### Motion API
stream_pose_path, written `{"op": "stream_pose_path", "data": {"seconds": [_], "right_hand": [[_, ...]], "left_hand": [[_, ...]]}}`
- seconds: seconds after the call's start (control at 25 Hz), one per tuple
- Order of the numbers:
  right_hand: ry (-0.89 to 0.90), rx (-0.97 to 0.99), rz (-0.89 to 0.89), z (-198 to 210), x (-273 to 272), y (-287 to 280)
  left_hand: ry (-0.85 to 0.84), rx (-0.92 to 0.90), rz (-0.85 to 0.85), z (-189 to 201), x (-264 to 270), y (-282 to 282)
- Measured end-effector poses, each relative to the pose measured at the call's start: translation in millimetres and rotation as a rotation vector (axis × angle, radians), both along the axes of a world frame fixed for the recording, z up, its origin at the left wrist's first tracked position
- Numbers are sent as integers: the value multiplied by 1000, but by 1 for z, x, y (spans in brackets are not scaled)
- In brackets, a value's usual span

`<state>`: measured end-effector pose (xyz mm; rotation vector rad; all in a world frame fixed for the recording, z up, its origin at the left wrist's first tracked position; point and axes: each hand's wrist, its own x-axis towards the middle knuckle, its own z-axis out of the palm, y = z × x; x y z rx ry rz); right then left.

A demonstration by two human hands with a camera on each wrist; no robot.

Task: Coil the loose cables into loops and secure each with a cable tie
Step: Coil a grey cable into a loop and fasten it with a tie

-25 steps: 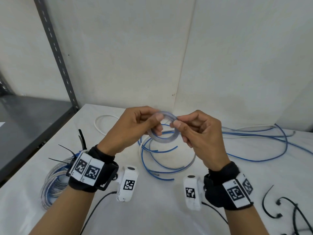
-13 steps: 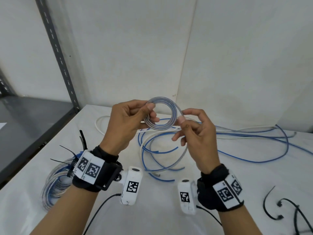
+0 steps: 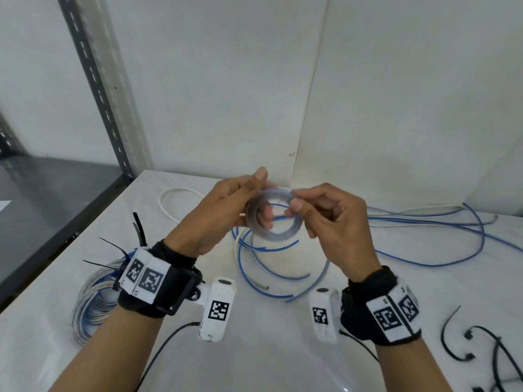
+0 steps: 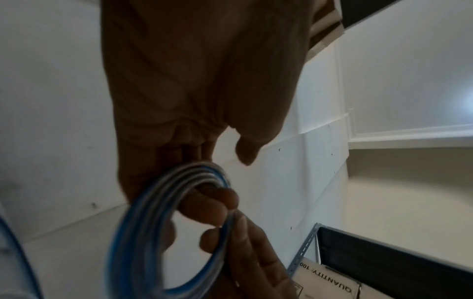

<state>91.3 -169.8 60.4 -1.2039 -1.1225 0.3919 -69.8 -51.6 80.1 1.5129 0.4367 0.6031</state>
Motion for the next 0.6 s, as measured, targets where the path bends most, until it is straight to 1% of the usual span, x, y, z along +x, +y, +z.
{"op": "stream_pose_path", "data": {"seconds": [0.08,0.12,0.2,0.28,0.4,0.48,0.6], "right_hand": [[-150,-89,88,1,3,-5],[-199,-102,107,1,3,-5],[-215,-91,102,0,1,-4],[-191,-47,38,1,1,-3],[-145,9,-57,4,11,-5],[-97,15,-64,5,13,-5],[-32,4,-44,2,2,1]], "left_hand": [[125,0,-111,-3,1,-3],[179,33,-134,-4,4,-6],[237,109,-82,-5,8,-8],[176,97,17,-4,8,-5],[36,4,107,-1,2,6],[-29,-32,132,1,0,7],[-152,-161,138,4,5,3]]}}
